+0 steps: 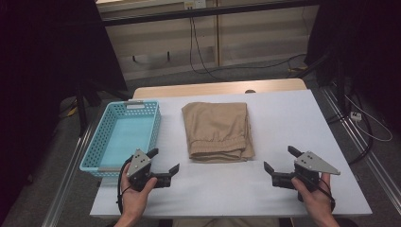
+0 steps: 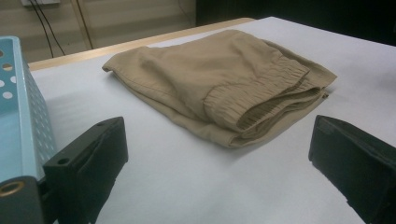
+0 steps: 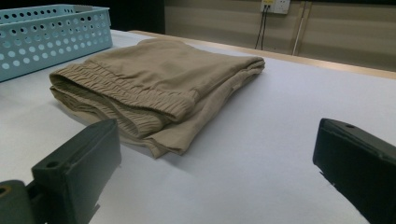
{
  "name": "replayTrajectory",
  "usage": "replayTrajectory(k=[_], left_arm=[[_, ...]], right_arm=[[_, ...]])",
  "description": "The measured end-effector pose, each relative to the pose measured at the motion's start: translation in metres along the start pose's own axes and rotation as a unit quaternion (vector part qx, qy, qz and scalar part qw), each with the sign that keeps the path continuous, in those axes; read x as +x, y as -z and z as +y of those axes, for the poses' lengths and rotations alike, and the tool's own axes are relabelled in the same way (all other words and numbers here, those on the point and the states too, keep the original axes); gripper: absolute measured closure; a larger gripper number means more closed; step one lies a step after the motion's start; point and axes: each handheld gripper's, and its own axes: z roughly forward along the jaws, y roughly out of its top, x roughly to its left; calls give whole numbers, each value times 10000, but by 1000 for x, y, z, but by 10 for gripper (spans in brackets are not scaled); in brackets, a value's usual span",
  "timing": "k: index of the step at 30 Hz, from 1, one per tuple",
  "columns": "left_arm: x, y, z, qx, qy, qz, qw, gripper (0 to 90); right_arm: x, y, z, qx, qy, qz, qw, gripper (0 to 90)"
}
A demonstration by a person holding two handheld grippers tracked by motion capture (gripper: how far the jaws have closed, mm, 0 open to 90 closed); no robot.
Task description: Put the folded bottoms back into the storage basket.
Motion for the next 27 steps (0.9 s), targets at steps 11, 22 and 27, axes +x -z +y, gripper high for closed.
replayTrajectory(k=[11,22,27], left_arm=[[-4,-7,-1,202,-46,-133,9997,48],[-6,-6,-1,206,-17,-96,9997,48],[-9,-7,-2,295,-40,-247,9993,48]], right_arm=[[2,-7,-1,143,30,155,9998,13],[7,-13,-1,320,-52,543,9980,23],[14,-20,0,491,-28,626,9968,32]])
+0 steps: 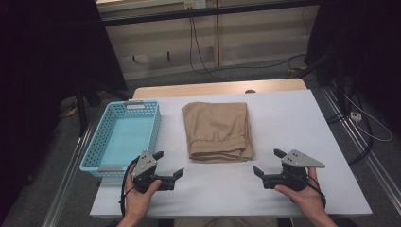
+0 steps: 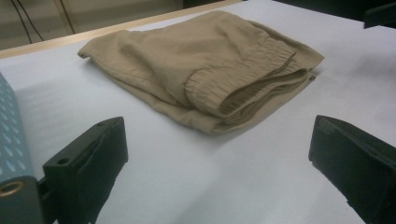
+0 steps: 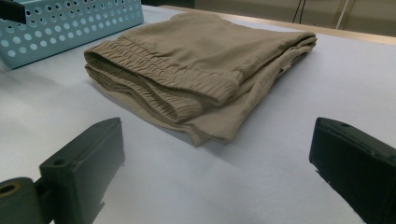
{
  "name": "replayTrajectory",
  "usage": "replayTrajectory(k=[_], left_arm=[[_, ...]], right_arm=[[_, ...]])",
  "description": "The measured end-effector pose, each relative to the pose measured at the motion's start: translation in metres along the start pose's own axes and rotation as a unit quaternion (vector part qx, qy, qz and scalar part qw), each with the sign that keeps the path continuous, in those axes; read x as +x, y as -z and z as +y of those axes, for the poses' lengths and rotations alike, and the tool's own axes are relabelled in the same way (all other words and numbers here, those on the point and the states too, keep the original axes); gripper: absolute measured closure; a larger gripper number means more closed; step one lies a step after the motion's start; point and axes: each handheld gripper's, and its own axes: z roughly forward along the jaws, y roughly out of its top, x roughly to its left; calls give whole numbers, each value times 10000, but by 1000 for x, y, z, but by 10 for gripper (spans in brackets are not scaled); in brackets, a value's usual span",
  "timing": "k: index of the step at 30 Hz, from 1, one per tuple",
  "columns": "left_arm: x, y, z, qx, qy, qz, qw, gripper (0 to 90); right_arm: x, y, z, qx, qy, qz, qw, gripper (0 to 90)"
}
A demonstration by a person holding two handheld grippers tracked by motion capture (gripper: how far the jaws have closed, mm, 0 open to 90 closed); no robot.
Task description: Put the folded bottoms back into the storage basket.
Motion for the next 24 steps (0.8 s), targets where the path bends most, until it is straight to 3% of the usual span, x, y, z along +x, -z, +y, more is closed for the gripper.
replayTrajectory(k=[11,15,17,20,24], left_arm=[[-1,-3,1,15,-60,-27,10000,48],[-3,-2,1,24,-136,-16,9999,49],[-3,-3,1,0,-57,-39,10000,49],[-3,-4,0,41,-109,-19,9999,49],[-3,-4,0,84,-119,-56,9999,49]], right_arm=[[9,-11,9,225,257,289,9990,73],[17,-20,14,468,449,466,9968,90],[21,-25,16,593,502,533,9955,94],[22,-30,18,613,451,624,9952,95],[29,-39,24,705,589,746,9930,96]])
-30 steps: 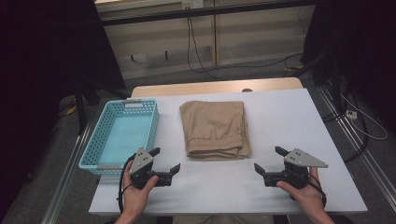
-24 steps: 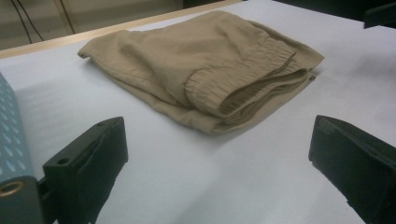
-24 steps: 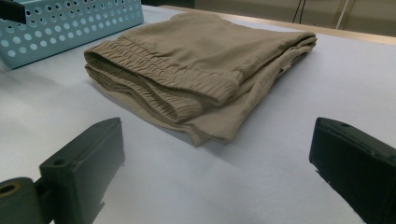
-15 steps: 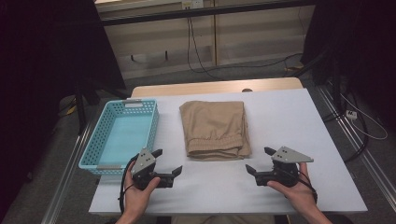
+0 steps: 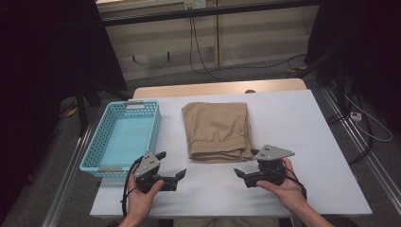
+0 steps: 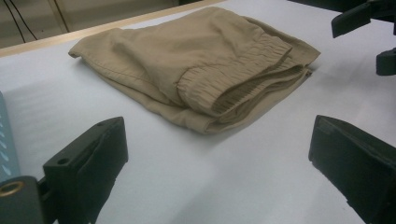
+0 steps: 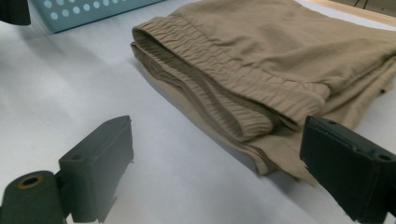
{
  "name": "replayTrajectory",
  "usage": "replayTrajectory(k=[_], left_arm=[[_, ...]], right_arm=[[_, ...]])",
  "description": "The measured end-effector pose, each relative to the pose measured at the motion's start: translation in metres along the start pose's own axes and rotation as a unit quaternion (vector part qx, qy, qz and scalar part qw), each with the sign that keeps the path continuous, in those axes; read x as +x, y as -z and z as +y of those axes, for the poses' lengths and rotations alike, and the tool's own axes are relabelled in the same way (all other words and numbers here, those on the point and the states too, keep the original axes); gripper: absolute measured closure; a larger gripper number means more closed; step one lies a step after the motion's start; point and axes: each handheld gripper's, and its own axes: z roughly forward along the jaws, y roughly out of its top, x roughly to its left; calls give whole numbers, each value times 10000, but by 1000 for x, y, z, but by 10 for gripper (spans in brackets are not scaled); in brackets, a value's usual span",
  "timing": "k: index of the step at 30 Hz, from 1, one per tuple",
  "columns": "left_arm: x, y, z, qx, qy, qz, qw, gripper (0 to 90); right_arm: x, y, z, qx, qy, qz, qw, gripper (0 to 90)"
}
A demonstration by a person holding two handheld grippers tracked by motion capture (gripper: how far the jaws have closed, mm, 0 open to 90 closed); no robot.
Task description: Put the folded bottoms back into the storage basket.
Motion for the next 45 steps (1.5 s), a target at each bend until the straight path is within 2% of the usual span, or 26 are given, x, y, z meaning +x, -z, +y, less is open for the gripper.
replayTrajectory(k=[2,4,5,9,12,18,21,25,30,31,32,38,42,44,45], left_arm=[[0,0,0,-25,38,-4,10000,49],[1,1,0,-22,-32,26,10000,49],[0,1,0,-30,32,10,10000,49],[0,-1,0,27,-47,-26,10000,49],[-1,-2,0,-5,-36,-75,10000,49],[0,-1,0,6,-10,-43,10000,49],[0,-1,0,6,-38,-73,10000,49],[-1,-2,0,22,2,-90,10000,49],[-1,-3,-1,67,-93,-73,9999,48],[-2,-3,-1,60,-56,-99,9999,48],[-1,-3,-1,67,-124,-86,9999,48],[-1,-4,-1,105,-96,-112,9998,48],[-1,-3,-1,85,-97,-91,9999,48],[0,-3,-1,98,-78,-80,9999,48],[0,-4,-1,93,-62,-102,9999,48]], right_arm=[[3,-4,2,19,81,27,10000,94],[4,-5,3,6,145,58,9999,96],[5,-7,4,37,225,66,9997,94],[2,-8,8,59,10,283,9996,83],[1,-11,16,203,106,352,9991,67],[2,-28,31,513,228,590,9967,88],[1,-37,37,552,272,656,9959,131],[-1,-48,45,574,413,854,9938,127],[-3,-60,55,710,591,896,9917,148],[-4,-62,56,714,631,918,9912,151],[-4,-64,58,731,655,946,9907,135],[-6,-78,68,807,901,888,9887,189],[-5,-87,64,808,929,805,9891,194],[-6,-94,58,883,925,871,9880,252],[-6,-97,56,994,1014,863,9861,257]])
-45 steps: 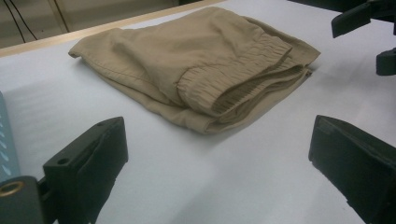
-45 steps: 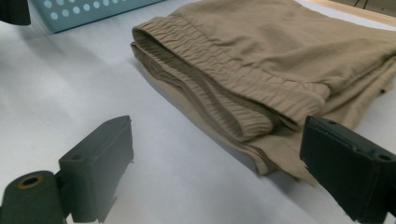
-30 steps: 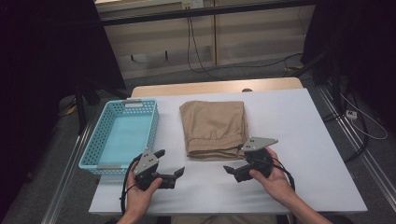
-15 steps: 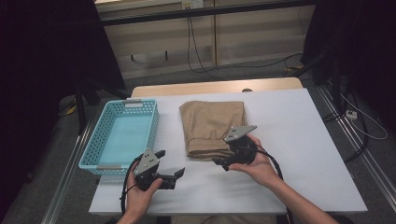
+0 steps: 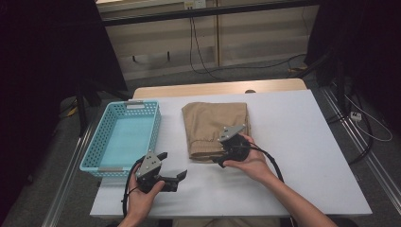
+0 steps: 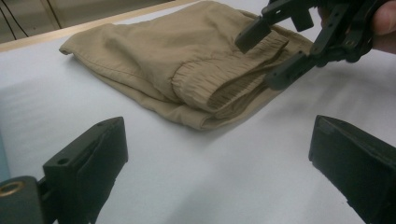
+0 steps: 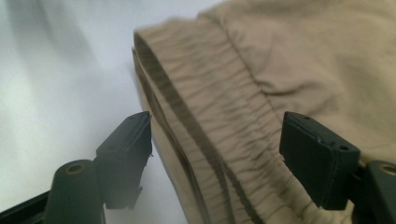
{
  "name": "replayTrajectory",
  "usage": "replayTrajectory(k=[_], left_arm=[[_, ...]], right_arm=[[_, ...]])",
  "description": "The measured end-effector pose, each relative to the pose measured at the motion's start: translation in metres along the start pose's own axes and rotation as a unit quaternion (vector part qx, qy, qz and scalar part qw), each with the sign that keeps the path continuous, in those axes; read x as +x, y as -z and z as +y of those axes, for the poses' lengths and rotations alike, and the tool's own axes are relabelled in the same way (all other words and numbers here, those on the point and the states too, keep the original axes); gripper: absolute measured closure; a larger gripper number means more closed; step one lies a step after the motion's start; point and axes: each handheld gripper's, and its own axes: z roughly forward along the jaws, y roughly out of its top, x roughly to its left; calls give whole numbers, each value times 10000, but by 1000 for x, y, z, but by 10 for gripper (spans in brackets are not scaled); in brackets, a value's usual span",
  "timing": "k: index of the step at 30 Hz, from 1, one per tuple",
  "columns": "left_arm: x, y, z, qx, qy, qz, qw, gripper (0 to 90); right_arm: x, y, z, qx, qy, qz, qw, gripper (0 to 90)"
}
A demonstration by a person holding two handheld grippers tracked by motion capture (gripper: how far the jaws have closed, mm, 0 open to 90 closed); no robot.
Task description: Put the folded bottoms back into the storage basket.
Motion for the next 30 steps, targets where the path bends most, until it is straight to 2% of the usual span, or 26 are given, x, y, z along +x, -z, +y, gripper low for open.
replayTrajectory(k=[2,4,13,14,15,17,19,22,27,28,30], left_arm=[[1,0,0,25,-19,10,10000,48],[1,0,0,37,-25,27,10000,48],[1,0,-1,78,-41,-3,10000,48],[1,-2,-1,54,-24,-15,10000,48],[1,-2,-1,54,-24,-15,10000,48],[0,-2,-1,82,6,-36,10000,48],[0,-2,-1,71,-40,-35,10000,48],[0,-1,-1,49,-56,-14,10000,48],[0,-4,-1,79,-35,10,10000,48],[0,-7,0,15,-28,46,10000,49],[1,-11,3,-18,21,33,10000,49]], right_arm=[[0,-4,-3,98,-11,94,9999,271],[2,-7,-5,174,108,36,9998,269],[5,-10,-7,320,358,-7,9988,287],[8,-12,-7,441,589,-111,9972,307],[10,-13,-8,484,724,-165,9961,307],[10,-13,-7,494,746,-174,9958,318],[5,-11,-6,592,912,-182,9939,454],[1,-10,-10,492,941,-184,9942,469],[2,-11,-10,493,1001,-197,9936,478],[0,-11,-11,450,1032,-187,9935,534],[-1,-11,-12,387,1114,-223,9928,592]])
